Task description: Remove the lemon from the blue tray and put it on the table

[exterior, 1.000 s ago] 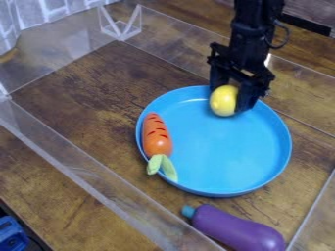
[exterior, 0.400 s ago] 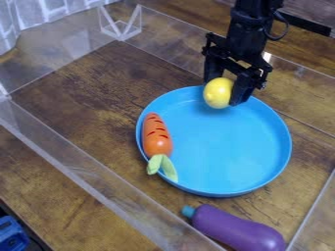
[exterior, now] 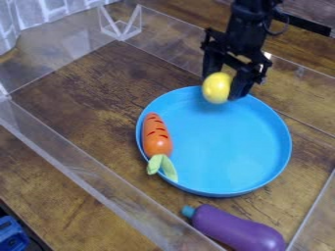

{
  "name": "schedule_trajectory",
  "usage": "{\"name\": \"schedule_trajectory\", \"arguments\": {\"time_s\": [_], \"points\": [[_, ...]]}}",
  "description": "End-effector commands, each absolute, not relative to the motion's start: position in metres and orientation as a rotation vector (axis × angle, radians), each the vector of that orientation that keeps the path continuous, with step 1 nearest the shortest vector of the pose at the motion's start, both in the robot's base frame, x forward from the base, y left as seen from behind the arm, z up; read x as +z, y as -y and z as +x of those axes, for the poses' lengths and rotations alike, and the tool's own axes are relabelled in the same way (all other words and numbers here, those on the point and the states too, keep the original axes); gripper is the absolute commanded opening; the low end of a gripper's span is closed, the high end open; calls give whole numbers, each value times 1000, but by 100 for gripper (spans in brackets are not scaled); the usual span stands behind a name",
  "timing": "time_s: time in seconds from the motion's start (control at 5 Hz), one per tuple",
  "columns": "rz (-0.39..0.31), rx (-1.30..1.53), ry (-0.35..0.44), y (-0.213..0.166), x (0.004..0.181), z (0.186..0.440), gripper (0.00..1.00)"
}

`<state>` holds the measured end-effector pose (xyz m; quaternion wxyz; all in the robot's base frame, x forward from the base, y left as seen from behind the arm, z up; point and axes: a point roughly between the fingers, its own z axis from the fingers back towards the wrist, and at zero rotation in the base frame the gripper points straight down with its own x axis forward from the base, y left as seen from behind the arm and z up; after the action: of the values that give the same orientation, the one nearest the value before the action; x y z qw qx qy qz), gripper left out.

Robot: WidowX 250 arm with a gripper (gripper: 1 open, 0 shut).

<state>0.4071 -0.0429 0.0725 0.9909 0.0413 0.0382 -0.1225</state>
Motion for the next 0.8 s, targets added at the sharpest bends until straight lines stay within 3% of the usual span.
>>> {"name": "schedule_trajectory", "arguments": {"time_s": [0.0, 0.4, 0.6], "points": [[111, -199, 71, 32, 141, 415, 0], [147, -146, 57, 12, 157, 405, 0], [164, -57, 40, -23, 165, 394, 0]]}}
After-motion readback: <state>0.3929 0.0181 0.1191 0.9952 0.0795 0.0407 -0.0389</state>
